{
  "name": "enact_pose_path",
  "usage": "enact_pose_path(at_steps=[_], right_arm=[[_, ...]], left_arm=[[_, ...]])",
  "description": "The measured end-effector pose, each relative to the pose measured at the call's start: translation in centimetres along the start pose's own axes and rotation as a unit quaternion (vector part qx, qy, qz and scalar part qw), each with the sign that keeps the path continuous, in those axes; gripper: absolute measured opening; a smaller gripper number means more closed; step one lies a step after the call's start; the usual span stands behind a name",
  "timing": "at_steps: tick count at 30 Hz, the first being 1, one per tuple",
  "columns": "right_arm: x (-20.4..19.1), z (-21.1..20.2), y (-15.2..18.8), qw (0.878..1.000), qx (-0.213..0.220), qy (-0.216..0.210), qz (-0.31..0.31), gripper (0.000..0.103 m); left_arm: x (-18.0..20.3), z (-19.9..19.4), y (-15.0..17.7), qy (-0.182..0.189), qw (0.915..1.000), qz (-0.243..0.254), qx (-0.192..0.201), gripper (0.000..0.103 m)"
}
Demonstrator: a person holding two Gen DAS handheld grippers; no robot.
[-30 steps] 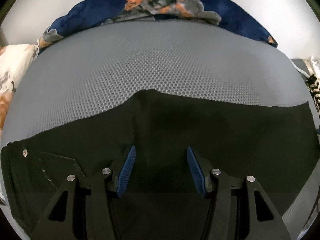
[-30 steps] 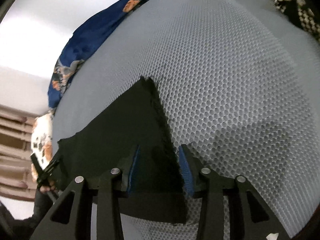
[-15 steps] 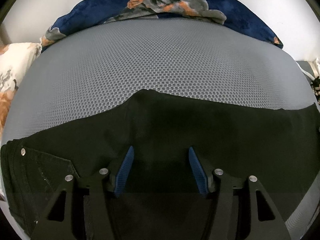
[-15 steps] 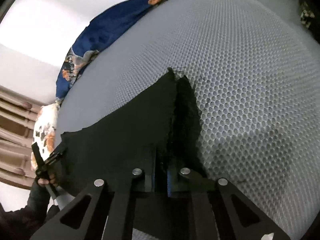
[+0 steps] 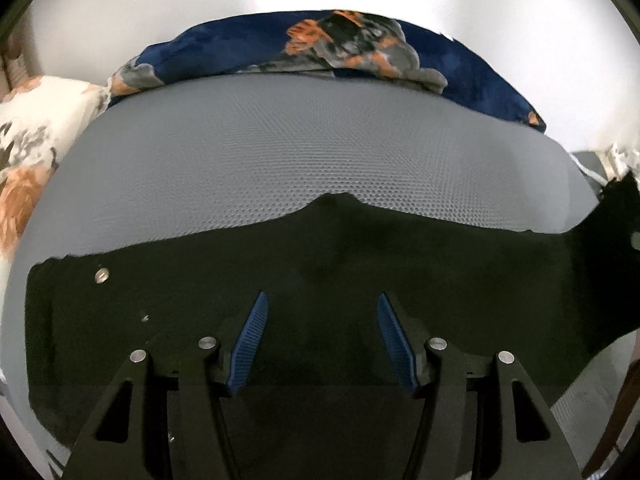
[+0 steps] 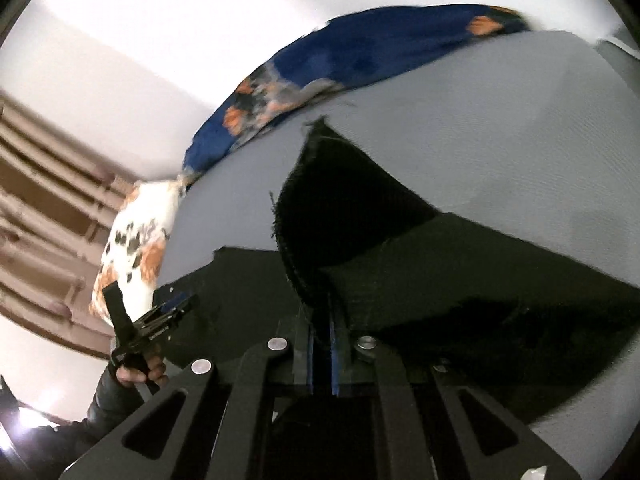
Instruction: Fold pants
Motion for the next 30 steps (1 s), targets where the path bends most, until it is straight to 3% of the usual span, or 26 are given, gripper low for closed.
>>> enact_pose_path(at_steps=[7, 16, 18, 20, 24, 27, 30], right_arm=[[-6.2, 6.8, -1.2, 0.999, -0.041, -0.006, -0.032, 0.007], [-14.2, 17.7, -0.7, 0.986, -0.125, 0.029, -0.104, 0.007], [-15.5, 20.3, -0.3, 0.980, -0.143, 0.058, -0.124, 0.012], [-16.4, 22.2, 0.1, 0.976, -0.159, 0.073, -0.133, 0.027], [-18.8, 22.1, 0.7, 0.976, -0.169, 0.003, -0.137, 0.034], [-19.6, 19.7, 0.8, 0.977, -0.153, -0.010, -0.148, 0.036], [-18.8, 16.6, 0.3, 0.984, -0.117, -0.011, -0.131, 0.046]], left_arm=[[-3.6, -1.7, 1.8, 0.011, 0.9992, -0.038, 0.009, 0.059], [-6.5, -3.0, 3.0, 0.034, 0.9973, -0.063, 0.020, 0.059], [-6.7, -3.3, 3.2, 0.041, 0.9971, -0.061, 0.023, 0.059], [-6.9, -3.5, 3.4, 0.048, 0.9967, -0.060, 0.024, 0.059], [-7.2, -4.0, 3.8, 0.060, 0.9963, -0.058, 0.021, 0.059], [-7.1, -4.3, 4.0, 0.077, 0.9954, -0.053, 0.019, 0.059], [-6.3, -4.3, 3.8, 0.108, 0.9930, -0.048, 0.009, 0.059]])
Point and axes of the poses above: each gripper's, at about its wrist camera, not at the fingertips, and z roughly the way its jaws point, x to its right, y to its underside, the point moved 4 cm from there along z, roughly the way its jaws point, and after that the axes turned 12 degrees about -x, right-handed, at the moved point
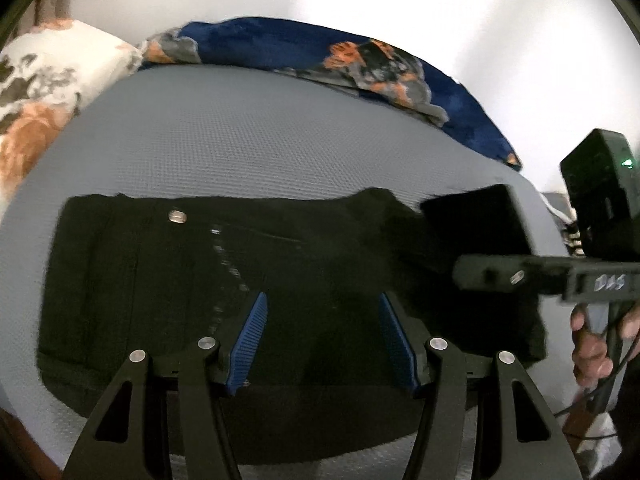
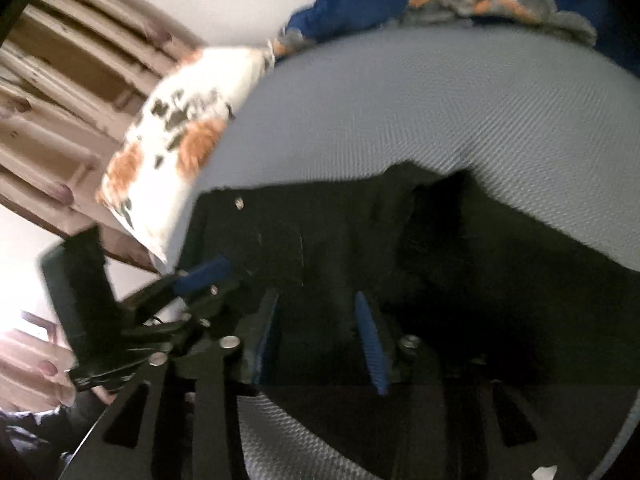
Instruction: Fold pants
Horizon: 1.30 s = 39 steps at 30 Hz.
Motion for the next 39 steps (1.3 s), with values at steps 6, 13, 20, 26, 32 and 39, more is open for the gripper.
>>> enact_pose_path(at_steps=[6, 13, 20, 26, 32, 39], right_arm=[[5.5, -3.4, 2.7, 0.995, 0.044, 0.022, 0.085, 0.048], [9.6, -2.9, 4.8, 0.989, 0.037, 0.013, 0.141, 0.048], [8.7, -0.9, 5.2, 0.991, 0.023, 0.023, 0.130, 0.048], [12.4, -1.6, 5.5, 0.980, 0.041, 0.070, 0.180, 0.044], [14.7, -2.4, 6.0, 0.976, 0.046, 0.031, 0.210, 0.039], [15.5, -2.5, 5.9, 0.976, 0.042, 0.003, 0.216, 0.038]], left_arm=[[2.6, 2.4, 0.3, 0.068, 0.9959, 0.009, -0.059, 0.059], [4.5, 4.1, 0.9, 0.068, 0.9927, 0.027, -0.096, 0.059], [4.5, 3.3, 0.6, 0.064, 0.9942, 0.027, -0.082, 0.059], [5.7, 3.6, 0.5, 0.062, 0.9934, 0.047, -0.084, 0.059], [7.5, 3.5, -0.8, 0.067, 0.9916, 0.089, -0.066, 0.059], [10.3, 5.1, -3.1, 0.102, 0.9674, 0.216, -0.085, 0.059]])
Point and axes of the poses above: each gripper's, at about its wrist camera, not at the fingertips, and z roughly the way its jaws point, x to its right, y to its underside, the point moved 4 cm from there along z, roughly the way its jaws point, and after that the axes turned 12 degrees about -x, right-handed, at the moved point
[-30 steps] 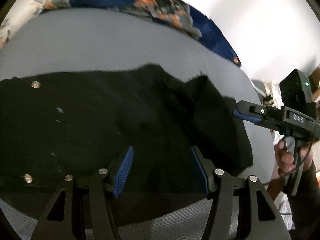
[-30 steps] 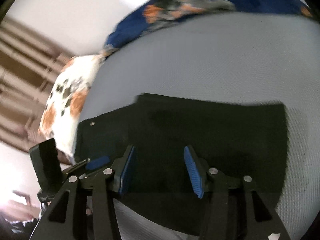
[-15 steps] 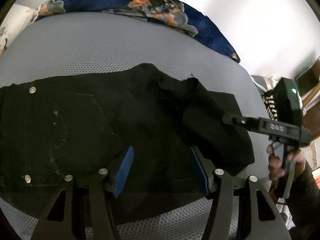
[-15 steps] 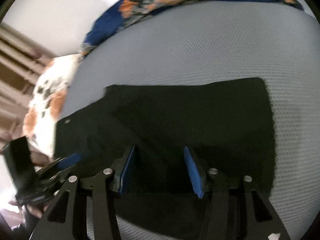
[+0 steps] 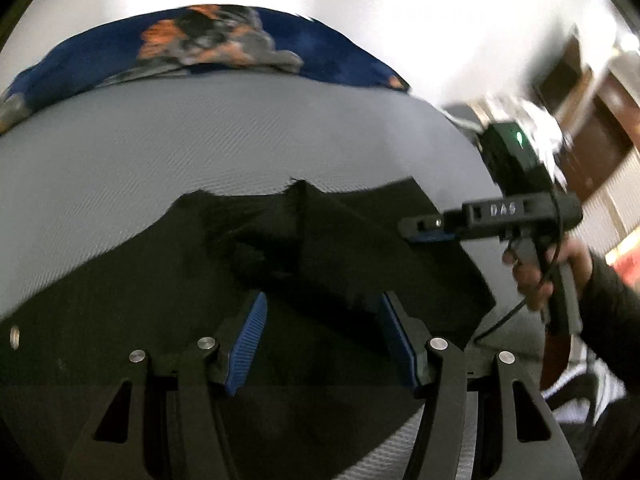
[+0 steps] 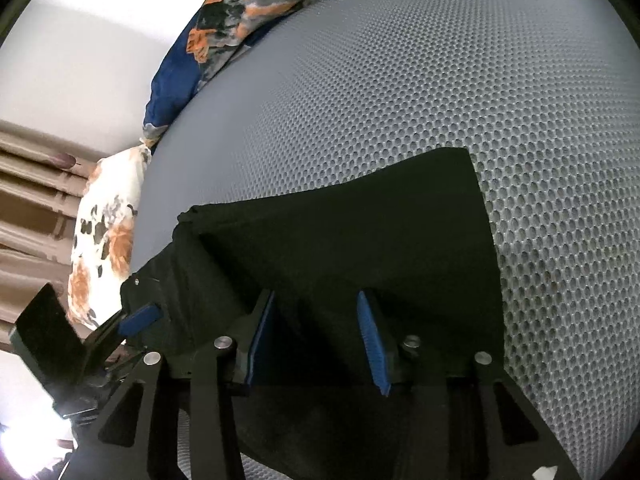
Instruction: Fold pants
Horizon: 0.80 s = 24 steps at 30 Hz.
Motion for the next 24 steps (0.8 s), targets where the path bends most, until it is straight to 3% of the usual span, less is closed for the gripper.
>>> enact_pose_path(at_steps=[6, 11, 14, 18, 23, 24], right_arm=[[0.5, -0.2, 0.1, 1.000, -0.005, -0.016, 0.009, 0.038], [0.7, -0.2, 0.2, 1.000, -0.010, -0.017, 0.015, 0.038], [0.7, -0.2, 0.2, 1.000, -0.011, -0.015, 0.016, 0.038], [0.3, 0.0, -0.2, 1.000, -0.012, -0.005, 0.008, 0.038], [-0.5, 0.6, -0.8, 1.000, -0.010, 0.005, 0.002, 0.038], [-0.4, 0.6, -0.9, 1.000, -0.010, 0.005, 0.002, 0.038]], left_arm=[[-0.1, 1.9, -2.3, 0.031, 0.9970, 0.058, -0.041, 0.059], [0.2, 3.9, -4.3, 0.080, 0.9897, 0.087, -0.081, 0.059], [0.7, 5.2, -4.6, 0.117, 0.9808, 0.102, -0.118, 0.059], [3.0, 4.7, -3.3, 0.180, 0.9629, 0.119, -0.162, 0.059], [7.8, 0.2, 0.4, 0.224, 0.9402, 0.200, -0.161, 0.059], [8.1, -0.3, 0.9, 0.220, 0.9401, 0.207, -0.159, 0.059]])
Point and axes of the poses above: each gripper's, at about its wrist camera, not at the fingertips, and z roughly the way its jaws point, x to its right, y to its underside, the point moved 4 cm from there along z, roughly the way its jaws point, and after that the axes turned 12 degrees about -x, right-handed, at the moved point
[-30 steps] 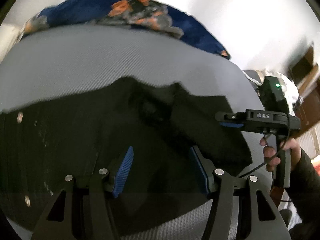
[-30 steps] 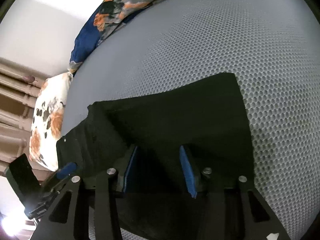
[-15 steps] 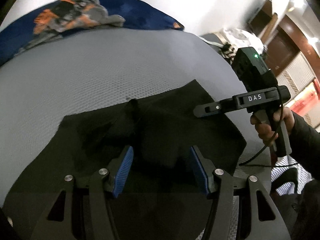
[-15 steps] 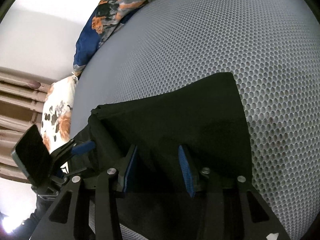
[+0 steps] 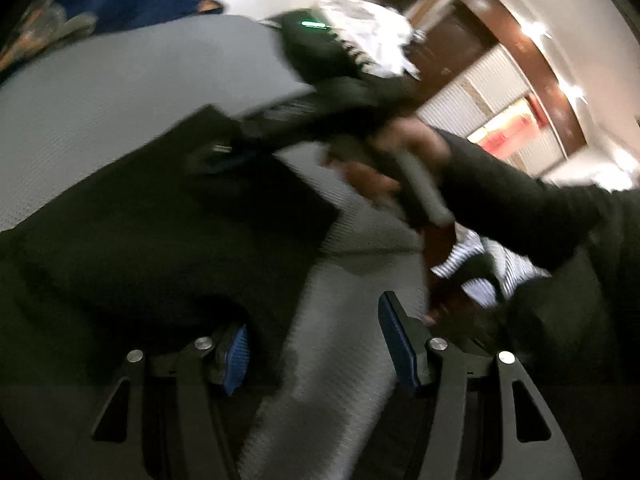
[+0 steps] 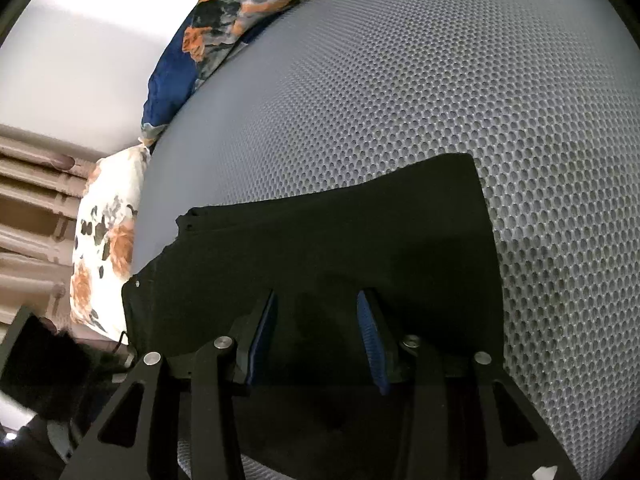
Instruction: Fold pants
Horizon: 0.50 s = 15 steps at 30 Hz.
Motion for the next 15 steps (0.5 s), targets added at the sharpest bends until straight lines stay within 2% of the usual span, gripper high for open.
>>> enact_pose_path(at_steps=[3, 7, 11, 13, 15], right_arm=[[0.0, 0.1, -0.4, 1.000, -0.001, 0.002, -0.002, 0.038], [0.0, 0.2, -0.7, 1.000, -0.001, 0.007, -0.007, 0.038], [-0.4, -0.1, -0.7, 1.000, 0.005, 0.022, -0.009, 0.042], [-0.7, -0.5, -0.4, 0.998, 0.012, 0.049, -0.022, 0.044], [-1.2, -1.1, 0.2, 0.996, 0.022, 0.070, -0.045, 0.044]], left_arm=[[0.7, -0.3, 1.5, -0.036, 0.9993, 0.001, -0.005, 0.059], [-1.3, -0.8, 4.2, -0.067, 0.9960, -0.058, -0.009, 0.059], [-4.4, -0.3, 6.7, -0.107, 0.9880, -0.109, -0.024, 0.059], [-4.9, -0.6, 7.3, -0.105, 0.9851, -0.136, -0.011, 0.059], [-4.5, -1.3, 7.4, -0.108, 0.9843, -0.139, 0.016, 0.059]])
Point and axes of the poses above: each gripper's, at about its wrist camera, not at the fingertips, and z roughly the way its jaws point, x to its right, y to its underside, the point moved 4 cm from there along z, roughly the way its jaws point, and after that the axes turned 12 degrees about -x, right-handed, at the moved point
